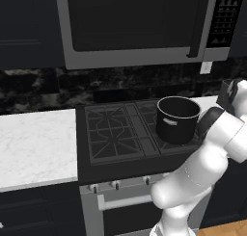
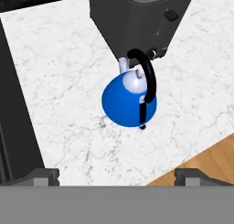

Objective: Pick the kettle from the counter and place it on a stove burner. Then turn the burner on.

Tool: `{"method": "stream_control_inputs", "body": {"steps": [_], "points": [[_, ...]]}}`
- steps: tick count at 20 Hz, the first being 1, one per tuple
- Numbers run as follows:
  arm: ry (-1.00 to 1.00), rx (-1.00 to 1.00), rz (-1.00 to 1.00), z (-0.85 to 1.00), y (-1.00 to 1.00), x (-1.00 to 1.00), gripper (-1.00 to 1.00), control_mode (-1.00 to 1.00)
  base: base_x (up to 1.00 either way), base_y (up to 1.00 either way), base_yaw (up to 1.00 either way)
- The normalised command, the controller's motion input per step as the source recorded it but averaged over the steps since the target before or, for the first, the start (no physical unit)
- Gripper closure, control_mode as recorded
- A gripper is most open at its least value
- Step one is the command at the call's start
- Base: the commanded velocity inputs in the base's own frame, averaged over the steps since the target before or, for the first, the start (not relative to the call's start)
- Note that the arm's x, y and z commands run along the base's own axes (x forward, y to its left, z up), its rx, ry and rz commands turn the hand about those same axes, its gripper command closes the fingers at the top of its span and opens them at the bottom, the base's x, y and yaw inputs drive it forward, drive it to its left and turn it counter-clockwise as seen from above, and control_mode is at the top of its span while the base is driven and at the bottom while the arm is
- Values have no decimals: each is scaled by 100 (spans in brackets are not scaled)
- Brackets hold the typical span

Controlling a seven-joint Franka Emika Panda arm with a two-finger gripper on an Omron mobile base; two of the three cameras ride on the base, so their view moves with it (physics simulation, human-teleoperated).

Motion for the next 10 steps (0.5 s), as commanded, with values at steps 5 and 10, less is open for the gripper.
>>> {"method": "stream_control_inputs", "body": {"steps": [5, 10], "points": [[0, 4, 0, -22, -36, 26, -100, -100, 0, 0, 0], [0, 3, -1, -7, -34, 5, -100, -100, 0, 0, 0]]}}
